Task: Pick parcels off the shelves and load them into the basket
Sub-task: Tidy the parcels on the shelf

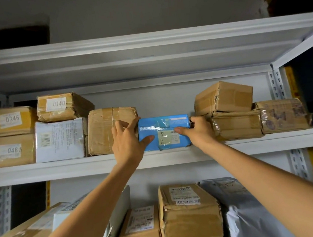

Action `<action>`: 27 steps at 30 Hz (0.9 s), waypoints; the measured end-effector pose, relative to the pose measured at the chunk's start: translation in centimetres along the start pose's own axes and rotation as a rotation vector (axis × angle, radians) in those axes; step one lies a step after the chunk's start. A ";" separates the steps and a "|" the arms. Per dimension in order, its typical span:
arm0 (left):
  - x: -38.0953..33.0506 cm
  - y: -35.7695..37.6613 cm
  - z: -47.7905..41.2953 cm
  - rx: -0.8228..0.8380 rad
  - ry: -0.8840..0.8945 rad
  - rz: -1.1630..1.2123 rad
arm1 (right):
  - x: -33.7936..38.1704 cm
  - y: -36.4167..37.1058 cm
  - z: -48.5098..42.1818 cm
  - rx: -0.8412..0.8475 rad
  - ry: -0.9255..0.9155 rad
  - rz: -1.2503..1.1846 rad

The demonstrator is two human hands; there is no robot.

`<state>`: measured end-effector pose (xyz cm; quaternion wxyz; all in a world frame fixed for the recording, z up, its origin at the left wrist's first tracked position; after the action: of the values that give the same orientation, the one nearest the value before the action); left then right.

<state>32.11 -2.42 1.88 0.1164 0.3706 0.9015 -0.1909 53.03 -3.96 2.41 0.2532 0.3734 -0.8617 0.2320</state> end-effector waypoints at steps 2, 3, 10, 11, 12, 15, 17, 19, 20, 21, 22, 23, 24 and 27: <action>-0.3 -0.1 -0.2 0.018 0.011 -0.011 | 0.5 0.0 0.1 0.029 0.010 0.029; -0.5 -0.2 -0.3 0.035 0.026 -0.031 | 1.0 -0.2 0.0 0.038 0.007 0.092; -4.4 -1.7 -1.3 0.145 0.210 -0.210 | 6.5 -2.8 0.5 0.171 -0.296 1.006; -5.2 -1.7 -1.6 0.174 0.230 -0.228 | 6.9 -3.3 0.7 0.238 -0.321 1.107; -6.0 -1.6 -1.8 0.218 0.245 -0.244 | 7.1 -3.9 0.8 0.298 -0.318 1.152; -8.3 -0.7 -2.1 0.397 0.266 -0.258 | 7.2 -5.9 1.1 0.389 -0.263 1.137; -9.7 -0.1 -2.1 0.469 0.272 -0.259 | 7.4 -7.3 1.4 0.388 -0.253 1.150; -11.0 0.7 -1.8 0.512 0.284 -0.242 | 7.2 -8.9 1.6 0.390 -0.224 1.208; -11.7 1.3 -1.5 0.526 0.299 -0.238 | 7.1 -9.9 1.7 0.387 -0.207 1.231; -12.4 1.8 -1.2 0.534 0.315 -0.236 | 6.9 -10.8 1.8 0.376 -0.200 1.243; -12.9 2.3 -1.0 0.540 0.326 -0.235 | 6.7 -11.7 1.8 0.363 -0.194 1.246; -13.5 2.6 -0.7 0.541 0.331 -0.229 | 6.5 -12.5 1.9 0.357 -0.187 1.251; -13.9 2.8 -0.5 0.540 0.327 -0.220 | 6.3 -13.3 1.8 0.361 -0.175 1.263; -15.1 3.0 -0.3 0.542 0.308 -0.214 | 5.7 -15.3 1.2 0.376 -0.145 1.278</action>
<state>44.81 -9.77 6.65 -0.1450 0.3156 0.8587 -0.3767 61.05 -17.05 8.20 -0.0618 -0.1580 -0.8731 0.4571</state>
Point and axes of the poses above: each hand's wrist, its own z-axis away from the middle knuckle, its own y-axis out of the palm, x = y × z, the point moved 5 cm from there along -z, towards the middle knuckle, and after that the axes turned 5 degrees about z, right-handed, at the moved point
